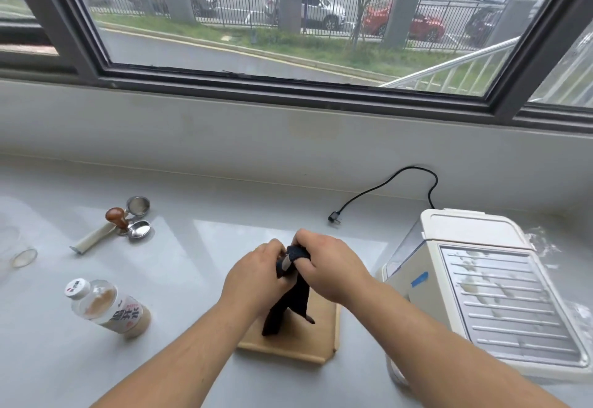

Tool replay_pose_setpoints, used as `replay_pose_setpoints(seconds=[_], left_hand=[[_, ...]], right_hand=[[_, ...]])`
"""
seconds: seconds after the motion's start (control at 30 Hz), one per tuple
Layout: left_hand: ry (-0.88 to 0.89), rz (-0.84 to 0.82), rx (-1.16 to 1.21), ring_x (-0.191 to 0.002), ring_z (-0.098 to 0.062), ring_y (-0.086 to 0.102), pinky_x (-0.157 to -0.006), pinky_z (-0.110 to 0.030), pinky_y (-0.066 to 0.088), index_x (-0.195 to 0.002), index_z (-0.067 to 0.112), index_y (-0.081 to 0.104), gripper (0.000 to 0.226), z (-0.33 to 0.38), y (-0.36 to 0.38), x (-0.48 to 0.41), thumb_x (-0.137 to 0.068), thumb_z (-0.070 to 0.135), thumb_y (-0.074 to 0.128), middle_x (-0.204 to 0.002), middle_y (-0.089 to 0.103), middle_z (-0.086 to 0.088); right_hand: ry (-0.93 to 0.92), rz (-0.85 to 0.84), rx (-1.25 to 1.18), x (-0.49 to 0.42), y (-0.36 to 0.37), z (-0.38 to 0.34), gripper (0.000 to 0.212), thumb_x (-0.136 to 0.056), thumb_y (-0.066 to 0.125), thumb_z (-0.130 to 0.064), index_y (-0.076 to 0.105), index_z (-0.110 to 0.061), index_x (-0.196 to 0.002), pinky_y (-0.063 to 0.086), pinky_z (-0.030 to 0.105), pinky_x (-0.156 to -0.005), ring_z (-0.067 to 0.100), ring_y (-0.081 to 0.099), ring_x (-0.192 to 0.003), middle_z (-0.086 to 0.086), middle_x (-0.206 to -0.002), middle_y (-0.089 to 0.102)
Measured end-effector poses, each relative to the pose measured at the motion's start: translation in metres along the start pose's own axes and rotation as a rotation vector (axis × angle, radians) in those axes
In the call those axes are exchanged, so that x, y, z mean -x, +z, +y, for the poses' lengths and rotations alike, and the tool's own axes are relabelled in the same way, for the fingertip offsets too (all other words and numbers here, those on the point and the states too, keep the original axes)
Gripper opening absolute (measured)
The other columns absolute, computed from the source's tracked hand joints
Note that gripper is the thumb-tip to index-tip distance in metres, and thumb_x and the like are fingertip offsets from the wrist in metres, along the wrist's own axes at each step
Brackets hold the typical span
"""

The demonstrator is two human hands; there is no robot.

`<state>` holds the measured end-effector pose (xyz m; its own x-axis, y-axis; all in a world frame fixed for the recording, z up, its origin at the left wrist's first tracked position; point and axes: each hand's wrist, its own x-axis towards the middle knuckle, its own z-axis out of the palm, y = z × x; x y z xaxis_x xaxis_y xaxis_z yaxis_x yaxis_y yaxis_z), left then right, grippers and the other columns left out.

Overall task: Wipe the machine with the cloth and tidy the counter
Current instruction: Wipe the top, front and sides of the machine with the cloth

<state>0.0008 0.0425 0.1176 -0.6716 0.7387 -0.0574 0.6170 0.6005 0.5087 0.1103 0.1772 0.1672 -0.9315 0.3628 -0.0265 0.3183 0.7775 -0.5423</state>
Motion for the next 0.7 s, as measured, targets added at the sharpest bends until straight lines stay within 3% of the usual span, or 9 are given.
replay_pose_setpoints(seconds=[0.13, 0.3, 0.4, 0.5, 0.6, 0.7], left_hand=[[0.010, 0.031, -0.025, -0.069, -0.009, 0.057, -0.052, -0.032, 0.042, -0.080, 0.038, 0.044, 0.021, 0.011, -0.020, -0.009, -0.092, 0.051, 0.056, -0.075, 0.060, 0.012], [0.009, 0.043, 0.003, -0.077, -0.015, 0.061, -0.062, -0.034, 0.052, -0.091, 0.039, 0.057, 0.007, 0.027, -0.050, -0.022, -0.087, 0.044, 0.059, -0.075, 0.065, 0.013], [0.020, -0.010, 0.141, -0.076, -0.005, 0.062, -0.067, -0.035, 0.055, -0.093, 0.048, 0.059, 0.020, 0.048, -0.065, -0.023, -0.075, 0.040, 0.054, -0.077, 0.069, 0.018], [0.052, -0.021, 0.258, -0.072, -0.003, 0.064, -0.065, -0.036, 0.058, -0.091, 0.047, 0.063, 0.030, 0.071, -0.075, -0.024, -0.069, 0.030, 0.050, -0.081, 0.071, 0.025], [0.106, 0.003, 0.314, -0.071, -0.003, 0.064, -0.066, -0.036, 0.056, -0.090, 0.045, 0.064, 0.033, 0.095, -0.083, -0.026, -0.068, 0.024, 0.051, -0.084, 0.071, 0.026], [0.161, 0.031, 0.331, -0.073, -0.004, 0.064, -0.068, -0.034, 0.054, -0.092, 0.043, 0.065, 0.030, 0.116, -0.088, -0.028, -0.069, 0.025, 0.055, -0.087, 0.072, 0.025]], right_hand=[[-0.014, 0.025, 0.057, 0.004, -0.026, 0.000, 0.008, -0.088, 0.045, -0.029, 0.048, -0.029, -0.095, 0.046, 0.041, -0.062, 0.028, 0.056, -0.078, -0.005, -0.082, 0.062], [0.065, 0.031, 0.141, 0.007, -0.053, 0.009, 0.012, -0.089, 0.048, -0.027, 0.049, -0.032, -0.099, 0.027, 0.031, -0.049, 0.027, 0.054, -0.075, -0.007, -0.083, 0.061], [0.091, -0.006, 0.089, 0.012, -0.064, 0.009, 0.019, -0.086, 0.054, -0.035, 0.050, -0.036, -0.105, 0.034, 0.030, -0.052, 0.021, 0.058, -0.081, -0.013, -0.098, 0.068], [0.112, -0.035, 0.037, 0.015, -0.069, 0.006, 0.030, -0.080, 0.060, -0.044, 0.042, -0.037, -0.103, 0.041, 0.033, -0.054, 0.015, 0.059, -0.077, -0.014, -0.092, 0.064], [0.151, 0.004, 0.007, 0.016, -0.078, 0.004, 0.038, -0.082, 0.063, -0.045, 0.041, -0.034, -0.111, 0.043, 0.034, -0.055, 0.021, 0.060, -0.081, -0.012, -0.088, 0.061], [0.172, 0.076, -0.056, 0.017, -0.096, 0.006, 0.030, -0.085, 0.061, -0.033, 0.047, -0.028, -0.112, 0.056, 0.044, -0.071, 0.028, 0.064, -0.088, -0.002, -0.097, 0.069]])
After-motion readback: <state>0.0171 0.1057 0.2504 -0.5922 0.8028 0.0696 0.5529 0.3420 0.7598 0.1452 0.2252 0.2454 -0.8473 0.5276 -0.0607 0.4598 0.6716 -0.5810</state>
